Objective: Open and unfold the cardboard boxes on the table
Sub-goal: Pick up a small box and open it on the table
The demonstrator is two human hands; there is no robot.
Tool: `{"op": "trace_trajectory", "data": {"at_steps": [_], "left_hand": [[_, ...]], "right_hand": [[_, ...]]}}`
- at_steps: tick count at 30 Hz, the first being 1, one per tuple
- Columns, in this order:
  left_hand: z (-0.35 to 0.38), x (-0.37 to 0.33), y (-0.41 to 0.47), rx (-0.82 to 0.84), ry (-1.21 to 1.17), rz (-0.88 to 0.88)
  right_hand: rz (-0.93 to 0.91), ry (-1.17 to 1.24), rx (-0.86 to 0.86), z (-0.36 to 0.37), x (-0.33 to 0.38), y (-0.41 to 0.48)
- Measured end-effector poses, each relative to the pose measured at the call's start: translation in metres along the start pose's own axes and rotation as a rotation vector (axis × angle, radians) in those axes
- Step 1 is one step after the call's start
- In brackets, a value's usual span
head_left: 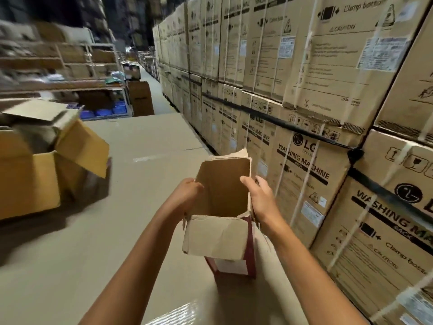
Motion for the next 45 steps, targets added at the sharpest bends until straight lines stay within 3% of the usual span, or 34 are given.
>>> {"op": "trace_trajectory", "data": {"at_steps": [6,11,14,24,35,45], "left_hand": [[-0.028,0.028,-0.07,-0.303,-0.134,-0.049],[-0.051,0.055,-0.145,-0.628,-0.081,-0.055],[-0.086,0.06,-0.212,-0.841,-0.019,0.051],[-0.176,0.107,-0.475,-1.43,0.034,0.099],[-0.266,0.224,-0.731,-1.765,0.104,-0.09],[-0.327,0.383,-0.842,-1.768,-0.048,-0.518]], "right_hand": [[-0.162,0.017,0.254,0.032,0.006,-0.014],[-0.287,0.044,0.374,0.062,0.001,-0.052],[-0.327,0.102,0.471,0.1,0.003,-0.094],[-0.467,0.276,0.971,0.23,0.034,-0.322],[-0.52,0.243,1.322,0.366,0.005,-0.594],[-0.371,-0.155,1.436,0.493,-0.101,-0.716]]}}
Point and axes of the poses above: each hand's wrist, its own y-axis towards the middle knuckle, its own z-axis out of the palm, x = y × z, the point moved 6 cm from there along y, towards the middle knuckle, and after that the axes turned 1 degree about z, right-handed, at the moved point
